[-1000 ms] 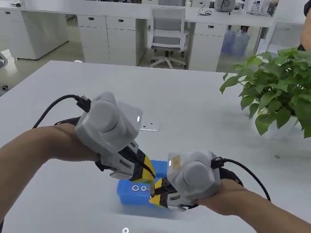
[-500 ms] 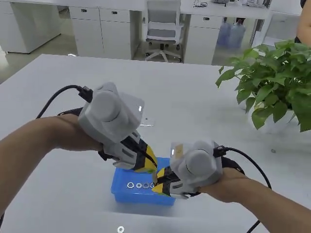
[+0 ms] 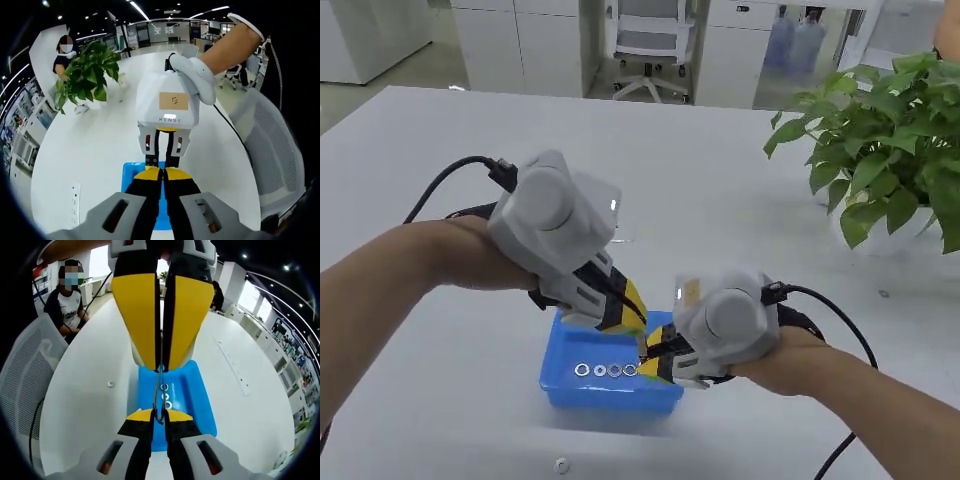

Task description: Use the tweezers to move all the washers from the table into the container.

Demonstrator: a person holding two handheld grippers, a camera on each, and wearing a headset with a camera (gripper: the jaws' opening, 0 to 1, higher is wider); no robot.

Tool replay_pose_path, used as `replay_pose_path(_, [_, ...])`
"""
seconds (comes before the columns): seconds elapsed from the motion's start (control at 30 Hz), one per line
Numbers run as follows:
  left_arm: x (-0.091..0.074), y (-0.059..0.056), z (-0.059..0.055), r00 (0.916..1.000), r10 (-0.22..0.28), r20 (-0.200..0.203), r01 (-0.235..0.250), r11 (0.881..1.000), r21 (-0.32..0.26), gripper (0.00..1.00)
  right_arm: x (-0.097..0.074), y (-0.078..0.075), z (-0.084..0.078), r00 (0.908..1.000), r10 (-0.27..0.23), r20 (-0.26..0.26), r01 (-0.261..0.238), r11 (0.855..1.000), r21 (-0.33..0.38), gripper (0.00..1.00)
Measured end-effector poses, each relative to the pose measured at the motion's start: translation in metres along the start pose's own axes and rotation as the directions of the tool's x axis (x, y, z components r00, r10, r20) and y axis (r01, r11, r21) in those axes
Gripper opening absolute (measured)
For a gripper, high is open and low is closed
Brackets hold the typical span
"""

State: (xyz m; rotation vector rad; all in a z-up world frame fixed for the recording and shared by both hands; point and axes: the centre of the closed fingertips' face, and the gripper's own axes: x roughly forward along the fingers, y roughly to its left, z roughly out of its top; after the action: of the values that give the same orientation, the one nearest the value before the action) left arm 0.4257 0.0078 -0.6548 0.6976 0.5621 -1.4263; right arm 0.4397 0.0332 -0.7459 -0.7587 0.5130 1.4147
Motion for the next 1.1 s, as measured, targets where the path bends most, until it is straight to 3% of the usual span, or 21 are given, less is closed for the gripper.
replay_pose_path(0.67, [0.026, 0.022, -0.026, 0.9995, -0.033, -0.004, 0.033, 0.999, -0.038, 0.05, 0.028, -0.016, -0.027, 0.9995, 0.021, -0.024, -0.020, 0.999, 0.036, 0.10])
replay_pose_path(1.1, [0.038, 0.028, -0.039, 0.9989, -0.046, 0.001, 0.046, 0.997, -0.061, 0.05, 0.041, -0.018, -0.038, 0.9987, 0.039, -0.032, -0.037, 0.998, 0.047, 0.10])
